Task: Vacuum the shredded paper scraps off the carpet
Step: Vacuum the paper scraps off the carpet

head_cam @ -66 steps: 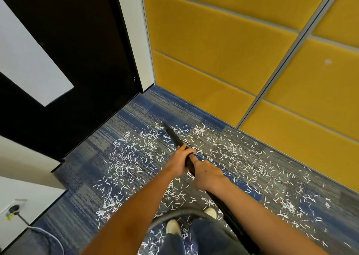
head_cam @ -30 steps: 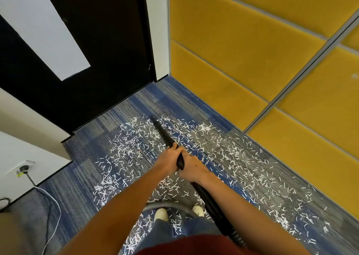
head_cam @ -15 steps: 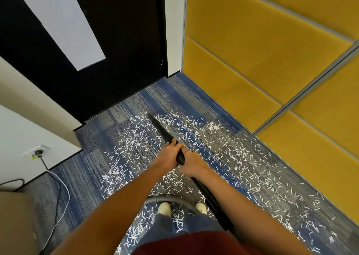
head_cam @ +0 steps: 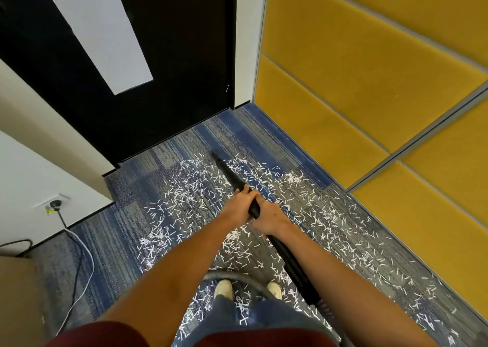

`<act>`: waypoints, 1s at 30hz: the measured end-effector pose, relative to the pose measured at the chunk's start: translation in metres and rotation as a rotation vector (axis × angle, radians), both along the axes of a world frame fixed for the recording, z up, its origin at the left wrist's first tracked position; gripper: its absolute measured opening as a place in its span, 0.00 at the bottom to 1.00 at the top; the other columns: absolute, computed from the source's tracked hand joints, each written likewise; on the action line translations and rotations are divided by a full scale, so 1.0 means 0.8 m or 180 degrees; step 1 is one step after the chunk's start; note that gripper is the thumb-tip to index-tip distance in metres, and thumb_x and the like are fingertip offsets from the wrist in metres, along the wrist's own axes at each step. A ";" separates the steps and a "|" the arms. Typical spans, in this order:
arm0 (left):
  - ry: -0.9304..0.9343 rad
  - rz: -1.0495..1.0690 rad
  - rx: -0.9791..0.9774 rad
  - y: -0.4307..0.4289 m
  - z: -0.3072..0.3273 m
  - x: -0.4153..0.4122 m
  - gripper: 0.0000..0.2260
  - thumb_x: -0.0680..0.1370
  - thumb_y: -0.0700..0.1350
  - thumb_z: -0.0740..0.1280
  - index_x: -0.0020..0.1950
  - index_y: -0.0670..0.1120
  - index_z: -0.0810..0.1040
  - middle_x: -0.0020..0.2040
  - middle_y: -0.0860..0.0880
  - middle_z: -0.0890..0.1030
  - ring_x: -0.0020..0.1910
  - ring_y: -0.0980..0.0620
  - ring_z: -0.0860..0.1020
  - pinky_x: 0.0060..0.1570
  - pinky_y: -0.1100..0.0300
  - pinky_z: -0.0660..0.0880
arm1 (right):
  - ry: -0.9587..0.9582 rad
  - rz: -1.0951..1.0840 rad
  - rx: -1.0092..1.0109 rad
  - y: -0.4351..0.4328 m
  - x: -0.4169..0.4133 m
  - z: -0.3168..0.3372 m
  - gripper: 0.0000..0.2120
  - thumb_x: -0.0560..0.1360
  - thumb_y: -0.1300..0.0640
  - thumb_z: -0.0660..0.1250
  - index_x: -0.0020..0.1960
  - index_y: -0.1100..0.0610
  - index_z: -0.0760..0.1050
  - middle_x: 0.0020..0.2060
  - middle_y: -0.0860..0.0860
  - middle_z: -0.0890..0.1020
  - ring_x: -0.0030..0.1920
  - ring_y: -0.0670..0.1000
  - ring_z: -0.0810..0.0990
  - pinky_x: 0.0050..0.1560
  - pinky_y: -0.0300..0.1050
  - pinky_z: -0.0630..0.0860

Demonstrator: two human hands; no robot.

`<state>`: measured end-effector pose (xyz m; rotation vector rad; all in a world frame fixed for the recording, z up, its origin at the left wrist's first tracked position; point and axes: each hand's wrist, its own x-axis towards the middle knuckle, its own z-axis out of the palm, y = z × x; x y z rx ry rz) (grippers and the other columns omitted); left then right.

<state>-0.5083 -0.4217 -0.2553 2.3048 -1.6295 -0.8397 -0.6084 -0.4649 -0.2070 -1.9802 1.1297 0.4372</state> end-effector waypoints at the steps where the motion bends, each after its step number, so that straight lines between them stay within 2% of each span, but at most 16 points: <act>1: 0.0016 0.0006 -0.0011 0.001 0.000 0.003 0.21 0.75 0.32 0.65 0.65 0.46 0.69 0.73 0.41 0.62 0.63 0.39 0.73 0.57 0.47 0.75 | 0.0009 0.0015 0.0008 0.000 0.003 0.001 0.30 0.72 0.67 0.63 0.71 0.55 0.61 0.38 0.51 0.74 0.33 0.52 0.78 0.38 0.48 0.80; 5: -0.0053 0.0017 -0.0037 0.006 0.007 0.011 0.19 0.74 0.33 0.66 0.63 0.45 0.70 0.71 0.40 0.66 0.61 0.39 0.74 0.57 0.47 0.74 | -0.0027 0.0052 0.0057 0.003 0.011 0.004 0.28 0.72 0.67 0.64 0.70 0.56 0.62 0.39 0.52 0.74 0.30 0.52 0.78 0.39 0.51 0.82; 10: -0.0070 0.0053 -0.0054 0.022 0.003 0.022 0.22 0.73 0.36 0.68 0.65 0.47 0.69 0.68 0.41 0.69 0.59 0.39 0.75 0.57 0.48 0.75 | -0.0102 0.0228 0.0073 0.011 0.017 0.010 0.30 0.72 0.67 0.64 0.71 0.55 0.61 0.40 0.52 0.75 0.29 0.50 0.77 0.34 0.47 0.80; 15: -0.0195 0.0058 -0.0067 0.047 0.003 0.033 0.22 0.73 0.38 0.69 0.65 0.47 0.69 0.64 0.43 0.71 0.56 0.40 0.76 0.54 0.47 0.76 | -0.0107 0.0440 0.0161 0.028 0.026 0.016 0.30 0.72 0.68 0.63 0.71 0.55 0.61 0.45 0.57 0.77 0.29 0.52 0.77 0.34 0.49 0.80; 18: -0.0422 0.0062 -0.0077 0.059 0.002 0.040 0.25 0.72 0.42 0.70 0.67 0.49 0.67 0.65 0.45 0.72 0.64 0.41 0.72 0.57 0.47 0.75 | -0.0024 0.0546 0.0140 0.037 0.035 0.022 0.33 0.72 0.67 0.63 0.73 0.54 0.56 0.42 0.54 0.75 0.31 0.52 0.77 0.34 0.45 0.78; 21: -0.0579 -0.0053 -0.0103 0.067 -0.001 0.049 0.28 0.73 0.44 0.70 0.71 0.48 0.66 0.71 0.48 0.69 0.73 0.44 0.62 0.69 0.47 0.64 | 0.0073 0.0606 0.0033 0.049 0.039 0.029 0.41 0.70 0.65 0.68 0.75 0.54 0.49 0.42 0.51 0.74 0.37 0.52 0.77 0.35 0.41 0.74; 23: -0.0338 -0.0160 -0.0339 0.069 -0.008 0.054 0.23 0.72 0.43 0.70 0.67 0.47 0.71 0.70 0.49 0.70 0.73 0.46 0.61 0.73 0.46 0.57 | 0.0267 0.0774 -0.0045 0.053 0.032 0.036 0.42 0.68 0.59 0.72 0.74 0.55 0.51 0.44 0.50 0.74 0.42 0.53 0.77 0.39 0.42 0.75; 25: 0.0112 -0.0175 -0.0758 0.068 -0.015 0.054 0.14 0.69 0.39 0.72 0.54 0.47 0.78 0.58 0.49 0.77 0.67 0.47 0.70 0.70 0.43 0.59 | 0.0473 0.0830 -0.0059 0.054 0.018 0.042 0.36 0.69 0.57 0.72 0.71 0.56 0.57 0.44 0.50 0.74 0.44 0.53 0.77 0.41 0.42 0.75; 26: 0.0278 -0.0110 -0.0905 0.065 -0.018 0.052 0.11 0.68 0.37 0.72 0.48 0.46 0.78 0.51 0.50 0.78 0.60 0.48 0.73 0.67 0.42 0.63 | 0.0539 0.0788 -0.0092 0.054 0.009 0.044 0.31 0.69 0.58 0.71 0.68 0.57 0.60 0.42 0.50 0.73 0.43 0.53 0.77 0.40 0.42 0.74; 28: 0.0514 -0.0073 -0.1033 0.058 -0.016 0.046 0.11 0.67 0.34 0.71 0.41 0.48 0.75 0.42 0.53 0.75 0.49 0.52 0.74 0.63 0.41 0.67 | 0.0624 0.0654 -0.0258 0.054 -0.007 0.049 0.22 0.72 0.61 0.67 0.63 0.57 0.64 0.38 0.49 0.71 0.41 0.53 0.76 0.39 0.43 0.73; 30: 0.0582 -0.0143 -0.0968 0.048 -0.010 0.037 0.13 0.67 0.34 0.71 0.40 0.50 0.72 0.41 0.56 0.72 0.47 0.53 0.72 0.65 0.41 0.63 | 0.0679 0.0563 -0.0392 0.052 -0.017 0.053 0.17 0.74 0.60 0.64 0.61 0.56 0.64 0.39 0.49 0.71 0.41 0.52 0.77 0.40 0.44 0.74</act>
